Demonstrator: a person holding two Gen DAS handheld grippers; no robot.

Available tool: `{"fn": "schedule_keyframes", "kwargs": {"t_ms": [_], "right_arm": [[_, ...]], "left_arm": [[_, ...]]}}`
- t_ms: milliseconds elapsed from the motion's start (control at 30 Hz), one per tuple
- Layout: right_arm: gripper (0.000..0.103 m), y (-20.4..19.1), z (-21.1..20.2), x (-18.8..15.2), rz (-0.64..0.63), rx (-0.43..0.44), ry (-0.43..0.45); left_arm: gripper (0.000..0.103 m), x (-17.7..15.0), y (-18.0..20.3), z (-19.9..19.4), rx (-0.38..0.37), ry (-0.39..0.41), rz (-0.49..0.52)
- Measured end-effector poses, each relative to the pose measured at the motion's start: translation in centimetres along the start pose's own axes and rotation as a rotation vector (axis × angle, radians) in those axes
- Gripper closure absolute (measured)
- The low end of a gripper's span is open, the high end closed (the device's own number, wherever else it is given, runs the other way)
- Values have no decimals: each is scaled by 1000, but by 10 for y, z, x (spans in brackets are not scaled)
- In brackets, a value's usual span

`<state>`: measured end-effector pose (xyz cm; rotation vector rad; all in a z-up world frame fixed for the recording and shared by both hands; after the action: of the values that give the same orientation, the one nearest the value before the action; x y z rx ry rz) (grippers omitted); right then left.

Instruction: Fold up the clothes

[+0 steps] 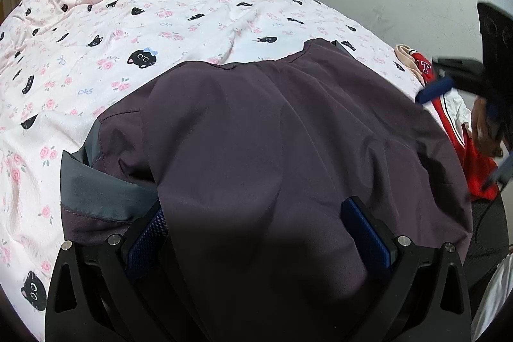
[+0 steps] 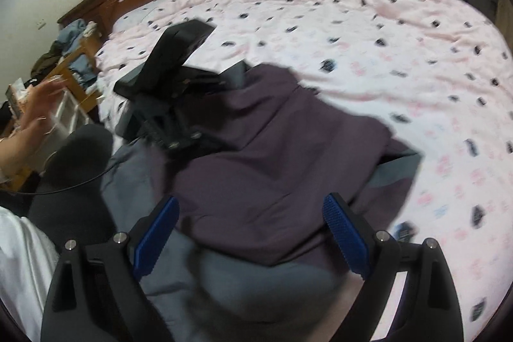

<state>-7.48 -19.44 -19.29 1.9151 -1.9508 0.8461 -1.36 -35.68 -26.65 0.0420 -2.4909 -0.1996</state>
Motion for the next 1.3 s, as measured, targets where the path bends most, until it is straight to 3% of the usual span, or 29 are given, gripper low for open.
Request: {"fn": "schedule_keyframes", "kwargs": {"t_ms": [367, 833, 1300], "right_arm": [[10, 4, 47, -22, 54, -58, -67], [10, -10, -7, -22, 63, -91, 39], [10, -15, -5, -29, 79, -78, 47]], "left_arm": [[1, 1, 2, 2, 20, -9, 17], [1, 0, 1, 0, -2, 1, 3], [1, 1, -2, 1, -16, 6, -5]]}}
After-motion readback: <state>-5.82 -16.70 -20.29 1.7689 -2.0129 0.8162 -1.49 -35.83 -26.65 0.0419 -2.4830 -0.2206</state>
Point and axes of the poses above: each gripper's, at about its wrist camera, not at the fingertips, and z roughly the way its jaws point, y to its right, x to its top, the point moved 5 cm from there along z, roughly the way its jaws point, and after that the axes turned 4 degrees about z, right-handed, at the moved point
